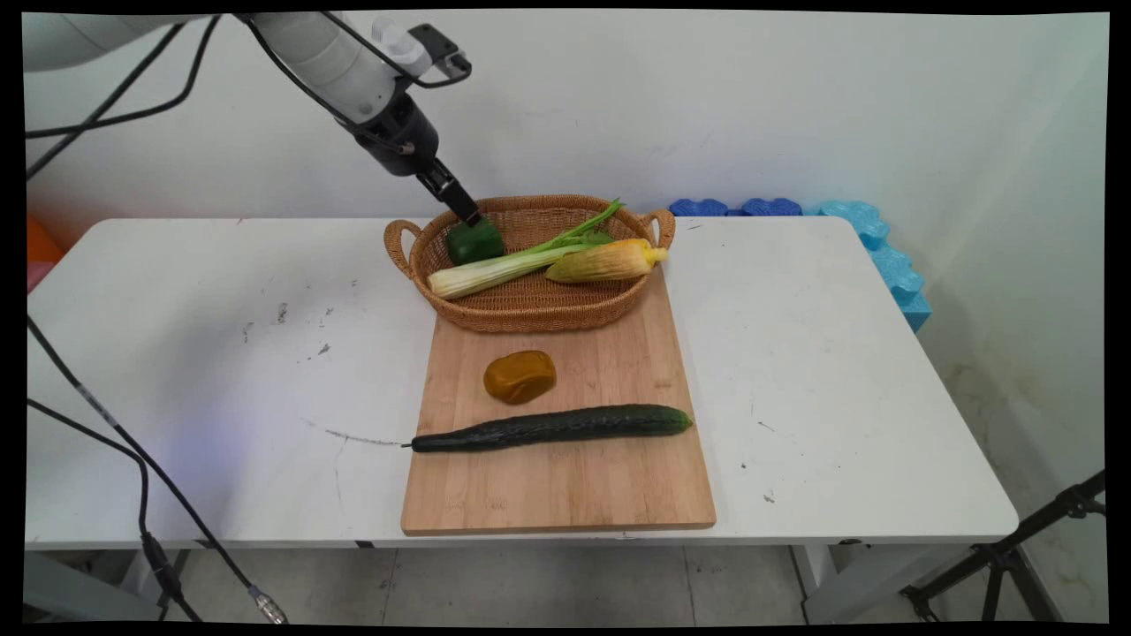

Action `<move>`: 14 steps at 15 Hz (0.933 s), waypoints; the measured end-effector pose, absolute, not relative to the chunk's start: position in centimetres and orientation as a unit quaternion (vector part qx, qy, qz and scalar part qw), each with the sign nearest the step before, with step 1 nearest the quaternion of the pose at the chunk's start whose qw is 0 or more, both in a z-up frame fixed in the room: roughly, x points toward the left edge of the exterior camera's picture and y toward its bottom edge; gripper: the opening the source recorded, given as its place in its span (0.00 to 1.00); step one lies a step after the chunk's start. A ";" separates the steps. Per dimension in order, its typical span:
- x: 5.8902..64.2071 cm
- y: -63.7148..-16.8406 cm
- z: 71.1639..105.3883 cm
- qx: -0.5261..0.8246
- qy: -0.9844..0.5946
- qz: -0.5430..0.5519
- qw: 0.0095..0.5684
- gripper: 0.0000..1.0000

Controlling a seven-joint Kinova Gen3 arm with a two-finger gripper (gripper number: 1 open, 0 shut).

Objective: Pick up the cucumber from the vegetable basket

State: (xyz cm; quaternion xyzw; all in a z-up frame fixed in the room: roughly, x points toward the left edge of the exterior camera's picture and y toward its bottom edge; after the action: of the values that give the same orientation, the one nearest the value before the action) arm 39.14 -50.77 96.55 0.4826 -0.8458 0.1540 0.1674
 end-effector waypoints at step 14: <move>39.8 -56.0 89.9 0.555 -0.807 0.143 0.142 1.00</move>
State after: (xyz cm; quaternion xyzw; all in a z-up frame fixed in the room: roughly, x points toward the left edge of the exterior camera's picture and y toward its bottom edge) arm 39.80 -55.98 89.92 0.5554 -0.8067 0.1431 0.1424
